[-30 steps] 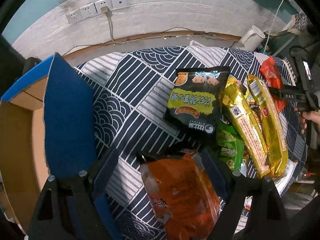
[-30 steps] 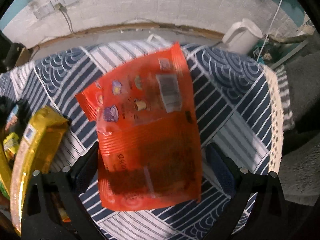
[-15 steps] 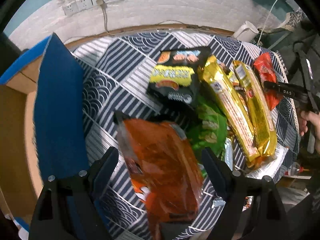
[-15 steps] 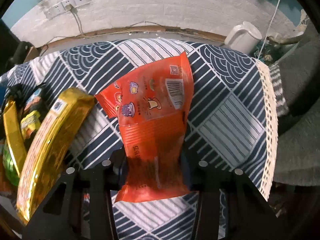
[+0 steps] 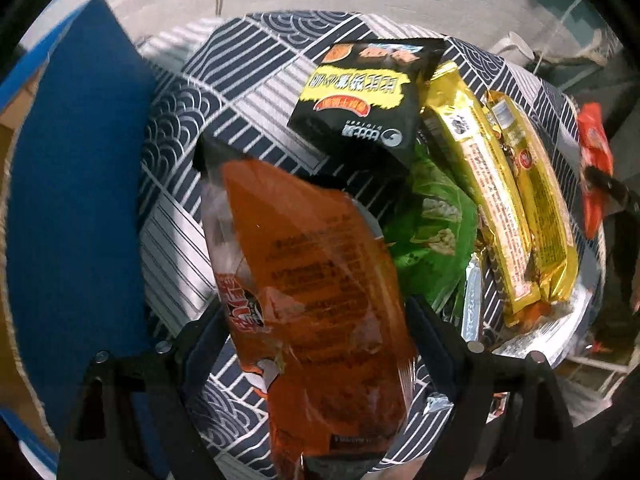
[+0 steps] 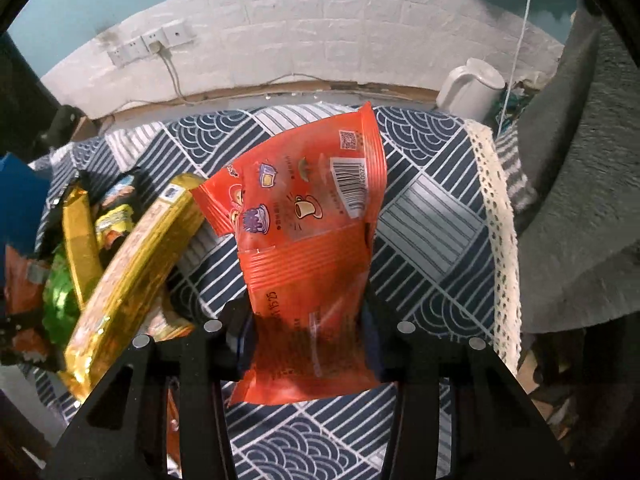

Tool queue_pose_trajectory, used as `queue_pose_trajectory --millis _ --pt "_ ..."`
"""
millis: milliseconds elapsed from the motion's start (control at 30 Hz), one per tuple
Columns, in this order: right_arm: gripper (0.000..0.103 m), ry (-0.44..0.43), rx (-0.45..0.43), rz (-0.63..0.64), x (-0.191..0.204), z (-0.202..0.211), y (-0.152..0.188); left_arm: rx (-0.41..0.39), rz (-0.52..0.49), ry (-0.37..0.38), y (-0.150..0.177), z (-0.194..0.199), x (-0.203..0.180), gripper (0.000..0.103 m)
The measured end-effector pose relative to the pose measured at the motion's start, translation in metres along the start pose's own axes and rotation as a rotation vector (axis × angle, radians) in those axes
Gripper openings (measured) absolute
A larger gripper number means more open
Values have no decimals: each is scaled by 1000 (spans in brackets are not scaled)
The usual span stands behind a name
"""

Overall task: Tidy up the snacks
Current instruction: 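Carry both bags into the cardboard box and open both tools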

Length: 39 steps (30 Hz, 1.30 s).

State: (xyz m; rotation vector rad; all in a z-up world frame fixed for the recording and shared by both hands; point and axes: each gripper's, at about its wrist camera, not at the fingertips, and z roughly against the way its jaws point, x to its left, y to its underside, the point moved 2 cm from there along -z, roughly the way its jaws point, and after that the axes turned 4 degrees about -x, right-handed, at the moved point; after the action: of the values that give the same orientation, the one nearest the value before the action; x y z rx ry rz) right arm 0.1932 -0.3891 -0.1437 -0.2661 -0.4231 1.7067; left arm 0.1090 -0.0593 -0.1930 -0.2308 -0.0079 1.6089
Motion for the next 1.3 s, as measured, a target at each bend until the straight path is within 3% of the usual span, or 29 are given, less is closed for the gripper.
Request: queue_pose_trajectory --millis 100,167,333,400,1000,1300 --pt "42 -17 -10 -6 6 12 4 16 49 56 4 -8 7 87" --pt "42 -24 -18 -2 9 18 5 13 70 91 6 -8 9 80" --pt "42 -36 -42 14 25 36 6 -17 25 95 10 1 0 63" --pt "42 -43 -51 20 32 43 7 -45 -21 64 12 8 -6 60" --pt "42 -89 -125 116 91 93 7 -343 -165 -60 12 109 -7 59" --pt "42 -147 -161 167 133 117 3 -414 -161 -82 23 142 13 59"
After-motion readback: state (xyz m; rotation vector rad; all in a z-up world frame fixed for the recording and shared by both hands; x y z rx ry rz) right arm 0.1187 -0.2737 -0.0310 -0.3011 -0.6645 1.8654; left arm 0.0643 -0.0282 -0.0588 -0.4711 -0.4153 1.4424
